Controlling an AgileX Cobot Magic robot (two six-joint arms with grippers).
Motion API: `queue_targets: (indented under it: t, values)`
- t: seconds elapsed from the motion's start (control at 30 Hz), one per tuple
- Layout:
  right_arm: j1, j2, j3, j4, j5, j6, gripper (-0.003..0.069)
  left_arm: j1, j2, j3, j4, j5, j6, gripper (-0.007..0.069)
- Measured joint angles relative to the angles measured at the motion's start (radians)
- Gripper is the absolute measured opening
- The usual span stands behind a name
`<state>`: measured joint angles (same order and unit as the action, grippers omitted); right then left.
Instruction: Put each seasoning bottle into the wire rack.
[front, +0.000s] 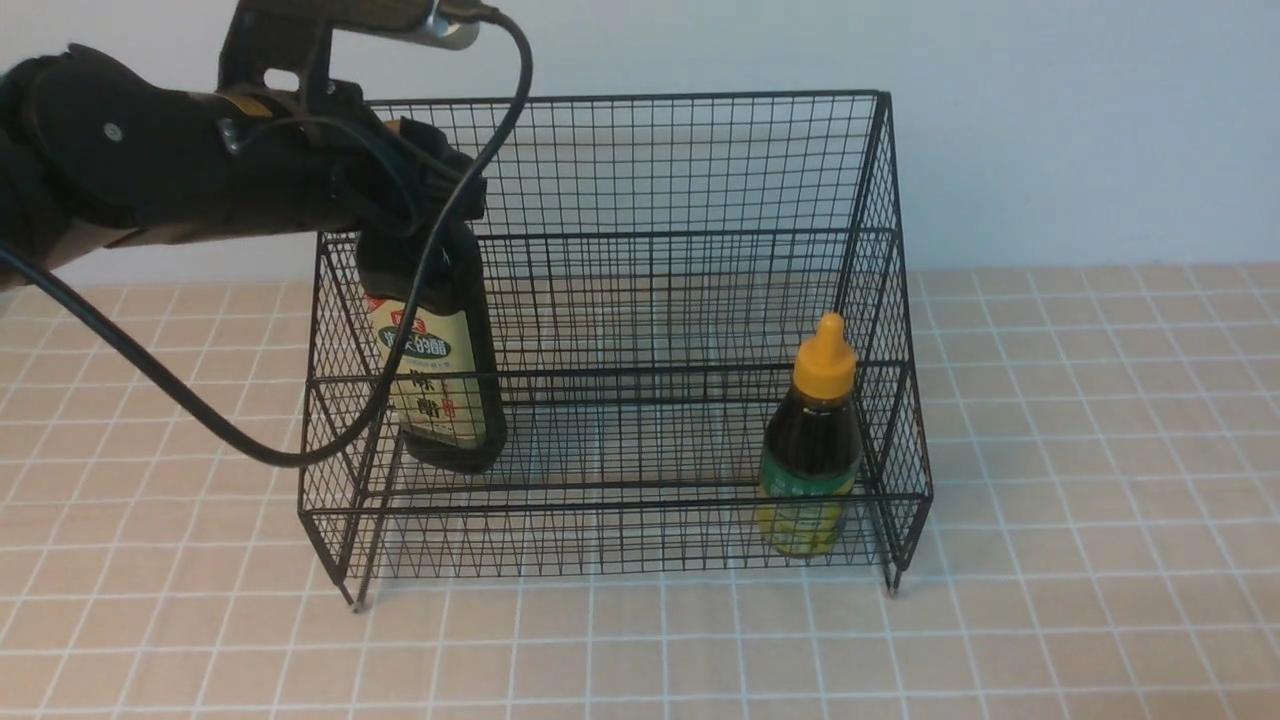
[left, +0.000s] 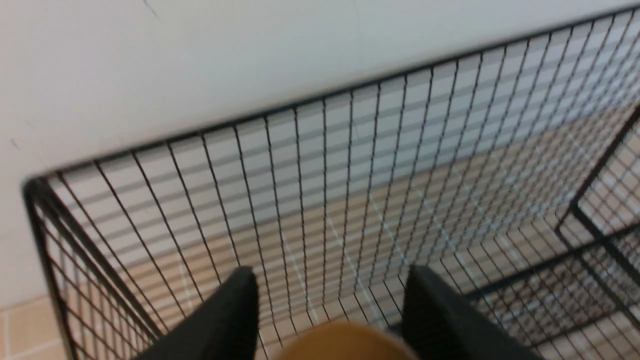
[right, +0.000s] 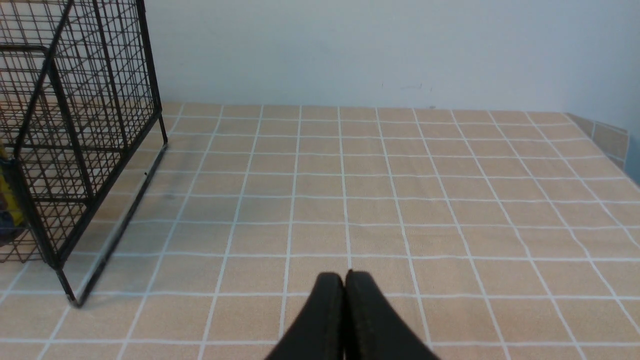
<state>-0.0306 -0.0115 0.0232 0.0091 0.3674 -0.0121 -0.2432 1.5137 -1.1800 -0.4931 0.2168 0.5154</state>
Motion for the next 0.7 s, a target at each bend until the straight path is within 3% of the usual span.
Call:
queue_targets:
  t: [0.17,0.37,0.5,0.7]
  values:
    - [0.000,0.000,0.000,0.000,0.000,0.000,-0.0014,0.000,-0.042,-0.005,-0.002,-0.018,0.000,0.0443]
    - [0.000,0.000,0.000,0.000,0.000,0.000,-0.0014,0.010,-0.139,-0.018,-0.002,-0.023,0.000,0.0427]
    - [0.000,0.000,0.000,0.000,0.000,0.000,-0.0014,0.016,-0.200,-0.018,-0.002,0.000,0.000,0.0344]
    - [0.000,0.000,0.000,0.000,0.000,0.000,-0.0014,0.088,-0.332,-0.018,0.007,0.244,0.000,0.0037]
